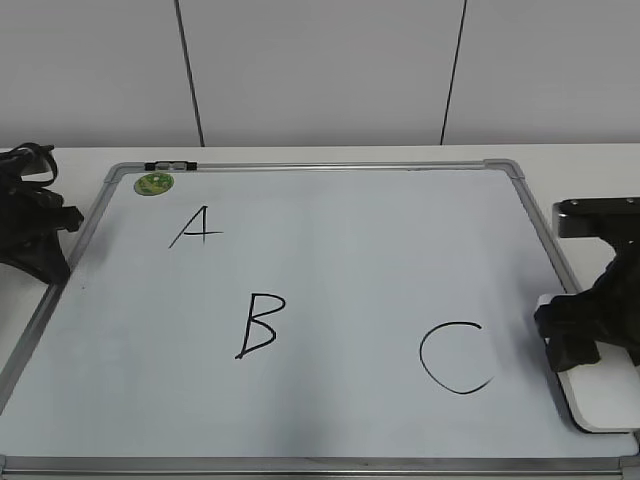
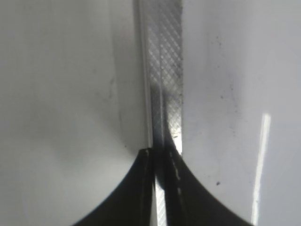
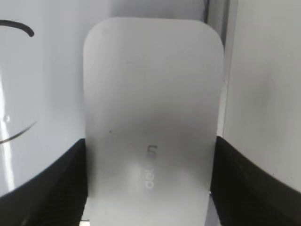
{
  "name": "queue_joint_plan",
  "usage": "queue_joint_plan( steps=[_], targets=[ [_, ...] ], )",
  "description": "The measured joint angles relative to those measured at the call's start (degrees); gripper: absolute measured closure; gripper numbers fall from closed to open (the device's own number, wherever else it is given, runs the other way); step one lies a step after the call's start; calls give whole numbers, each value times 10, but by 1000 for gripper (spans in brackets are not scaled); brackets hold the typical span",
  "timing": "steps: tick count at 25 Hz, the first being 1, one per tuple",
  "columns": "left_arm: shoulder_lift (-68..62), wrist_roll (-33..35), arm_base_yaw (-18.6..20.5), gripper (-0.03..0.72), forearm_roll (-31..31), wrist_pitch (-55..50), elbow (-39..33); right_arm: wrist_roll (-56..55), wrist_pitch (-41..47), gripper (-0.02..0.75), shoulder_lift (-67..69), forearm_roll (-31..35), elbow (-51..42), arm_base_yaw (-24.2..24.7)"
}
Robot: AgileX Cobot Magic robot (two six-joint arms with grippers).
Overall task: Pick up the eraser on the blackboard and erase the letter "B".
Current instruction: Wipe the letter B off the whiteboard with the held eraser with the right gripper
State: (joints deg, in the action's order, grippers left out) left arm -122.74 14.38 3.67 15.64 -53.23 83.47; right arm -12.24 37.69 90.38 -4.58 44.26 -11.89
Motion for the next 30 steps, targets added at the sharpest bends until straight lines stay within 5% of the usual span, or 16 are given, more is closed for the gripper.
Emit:
queue_joint_plan(
  steps=[11,30],
  targets=[
    [0,0,0,675,0,0,0,81,127,188,-21,43,108,-10],
    [0,0,0,675,6,0,0,101,274,188,170,55,445,-236]
  ],
)
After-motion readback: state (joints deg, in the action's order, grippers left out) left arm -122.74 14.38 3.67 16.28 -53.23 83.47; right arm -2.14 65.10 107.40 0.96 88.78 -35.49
